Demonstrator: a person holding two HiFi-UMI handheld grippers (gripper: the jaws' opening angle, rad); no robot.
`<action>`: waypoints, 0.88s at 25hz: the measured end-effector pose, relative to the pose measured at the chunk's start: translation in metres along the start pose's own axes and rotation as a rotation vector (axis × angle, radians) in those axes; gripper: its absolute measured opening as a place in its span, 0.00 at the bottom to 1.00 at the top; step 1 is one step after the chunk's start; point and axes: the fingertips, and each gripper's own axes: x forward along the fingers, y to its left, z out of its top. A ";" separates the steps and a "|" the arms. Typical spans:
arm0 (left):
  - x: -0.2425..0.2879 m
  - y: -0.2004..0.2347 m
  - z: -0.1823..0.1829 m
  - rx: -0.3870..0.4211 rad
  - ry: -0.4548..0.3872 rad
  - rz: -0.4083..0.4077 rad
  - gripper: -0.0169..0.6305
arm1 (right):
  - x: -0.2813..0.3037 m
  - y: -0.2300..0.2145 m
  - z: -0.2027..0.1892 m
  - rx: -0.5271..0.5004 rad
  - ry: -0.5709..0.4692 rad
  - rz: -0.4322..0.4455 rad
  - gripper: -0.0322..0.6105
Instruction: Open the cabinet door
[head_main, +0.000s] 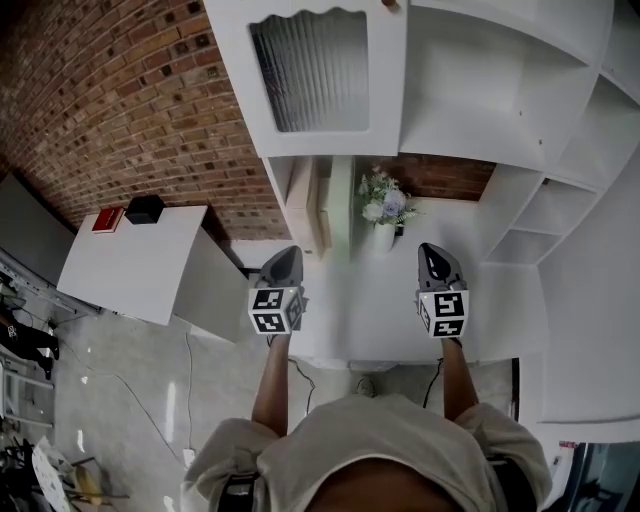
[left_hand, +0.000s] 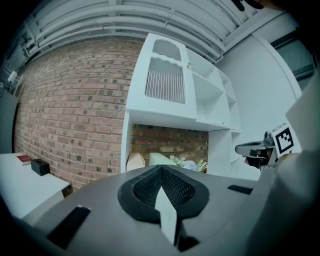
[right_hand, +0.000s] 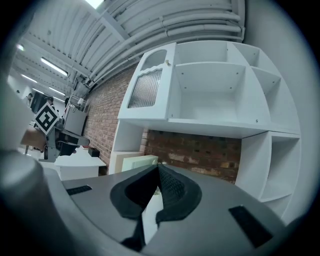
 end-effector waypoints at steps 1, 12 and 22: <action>0.007 0.001 0.001 -0.001 -0.001 0.005 0.07 | 0.008 -0.004 -0.001 0.001 0.000 0.005 0.07; 0.048 0.021 -0.001 0.004 0.017 0.031 0.07 | 0.068 -0.020 0.004 0.012 -0.034 0.024 0.07; 0.065 0.049 0.004 0.007 0.015 -0.043 0.07 | 0.090 -0.003 0.033 0.014 -0.067 -0.015 0.07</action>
